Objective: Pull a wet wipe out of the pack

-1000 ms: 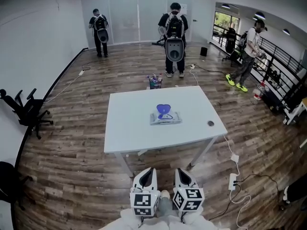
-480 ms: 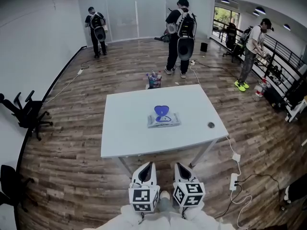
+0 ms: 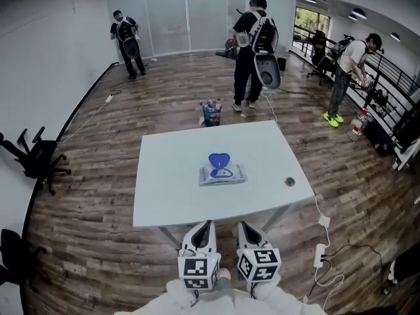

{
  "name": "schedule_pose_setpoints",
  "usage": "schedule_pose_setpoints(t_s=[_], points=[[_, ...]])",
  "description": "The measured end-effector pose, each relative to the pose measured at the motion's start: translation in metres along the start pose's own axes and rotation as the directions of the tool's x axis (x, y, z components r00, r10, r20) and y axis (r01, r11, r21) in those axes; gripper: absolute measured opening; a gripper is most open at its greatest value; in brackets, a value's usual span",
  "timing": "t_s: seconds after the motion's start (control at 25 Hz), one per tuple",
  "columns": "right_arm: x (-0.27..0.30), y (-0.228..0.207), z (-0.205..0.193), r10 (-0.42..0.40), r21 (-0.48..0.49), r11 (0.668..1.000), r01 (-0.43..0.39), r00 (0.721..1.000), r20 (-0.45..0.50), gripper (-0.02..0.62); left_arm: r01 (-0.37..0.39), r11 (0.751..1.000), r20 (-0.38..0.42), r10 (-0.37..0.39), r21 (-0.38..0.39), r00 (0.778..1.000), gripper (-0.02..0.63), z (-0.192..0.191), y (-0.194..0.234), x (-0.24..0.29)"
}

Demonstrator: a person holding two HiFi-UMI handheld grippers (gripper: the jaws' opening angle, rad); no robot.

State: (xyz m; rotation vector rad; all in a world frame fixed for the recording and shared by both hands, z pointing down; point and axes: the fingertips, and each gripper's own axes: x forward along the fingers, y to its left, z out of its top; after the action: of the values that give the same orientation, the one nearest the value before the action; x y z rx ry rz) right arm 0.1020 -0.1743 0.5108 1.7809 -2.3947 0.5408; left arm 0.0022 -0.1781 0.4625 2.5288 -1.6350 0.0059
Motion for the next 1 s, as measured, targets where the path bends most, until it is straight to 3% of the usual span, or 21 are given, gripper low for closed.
schedule_pose_setpoints(t_s=[1.0], points=[[0.081, -0.046, 0.038, 0.045, 0.009, 0.999, -0.045, 0.999, 0.007, 0.009, -0.051, 0.999, -0.009, 0.051, -0.002, 0.999, 0.0, 0.007, 0.02, 0.097]])
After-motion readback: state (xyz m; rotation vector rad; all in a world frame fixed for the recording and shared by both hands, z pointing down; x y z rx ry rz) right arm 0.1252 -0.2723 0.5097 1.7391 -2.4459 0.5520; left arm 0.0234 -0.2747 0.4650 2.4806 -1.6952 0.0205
